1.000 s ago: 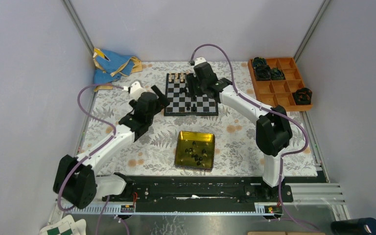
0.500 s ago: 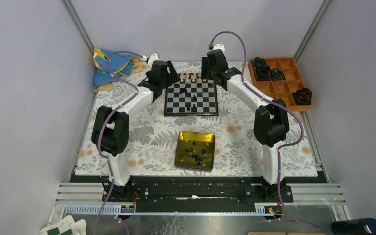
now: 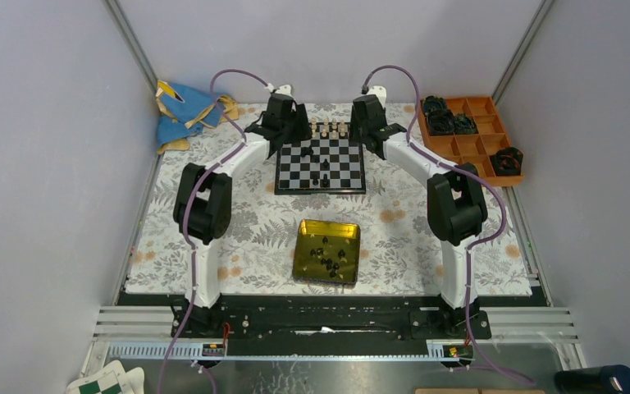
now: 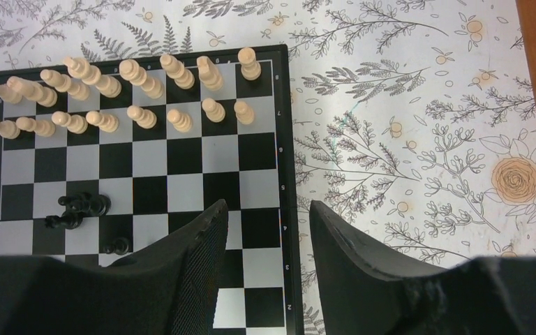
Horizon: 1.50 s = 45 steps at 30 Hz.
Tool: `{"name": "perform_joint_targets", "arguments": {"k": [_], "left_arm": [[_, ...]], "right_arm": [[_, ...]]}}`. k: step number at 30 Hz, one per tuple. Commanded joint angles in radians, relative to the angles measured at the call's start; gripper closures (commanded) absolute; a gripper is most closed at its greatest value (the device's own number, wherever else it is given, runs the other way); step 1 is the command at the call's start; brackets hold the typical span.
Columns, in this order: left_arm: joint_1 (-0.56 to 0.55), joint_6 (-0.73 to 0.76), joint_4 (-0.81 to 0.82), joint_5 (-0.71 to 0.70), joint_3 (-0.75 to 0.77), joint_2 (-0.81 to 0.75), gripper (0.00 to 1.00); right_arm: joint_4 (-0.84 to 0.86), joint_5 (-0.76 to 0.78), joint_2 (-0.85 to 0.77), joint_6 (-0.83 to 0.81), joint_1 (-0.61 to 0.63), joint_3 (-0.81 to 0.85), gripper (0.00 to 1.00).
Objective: Set up the chess pieces on the board
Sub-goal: Pick up the chess piece from the chessboard.
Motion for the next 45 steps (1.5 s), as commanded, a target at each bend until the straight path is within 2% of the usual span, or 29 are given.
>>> {"name": "perform_joint_targets", "arguments": {"k": [1,10,14,20,35,45], "left_arm": [[-0.023,0.133,-0.056,0.040,0.051,0.024,0.37],[-0.050,0.200,-0.064,0.033,0.080,0.071,0.49],[-0.050,0.199,-0.071,0.021,0.086,0.084,0.50],[-0.037,0.168,-0.110,-0.113,0.081,0.083,0.52],[-0.007,0.157,-0.113,-0.077,0.088,0.123,0.58],[-0.007,0.156,-0.111,-0.057,0.091,0.141,0.59]], "right_arm": [[0.081,0.030,-0.042,0.023,-0.022,-0.003,0.47],[0.085,0.023,-0.039,0.029,-0.027,-0.003,0.50],[0.085,0.023,-0.044,0.027,-0.027,-0.009,0.50],[0.088,0.020,-0.054,0.024,-0.027,-0.020,0.51],[0.092,0.009,-0.039,0.035,-0.027,-0.023,0.51],[0.089,0.004,-0.020,0.032,-0.027,-0.016,0.51]]}}
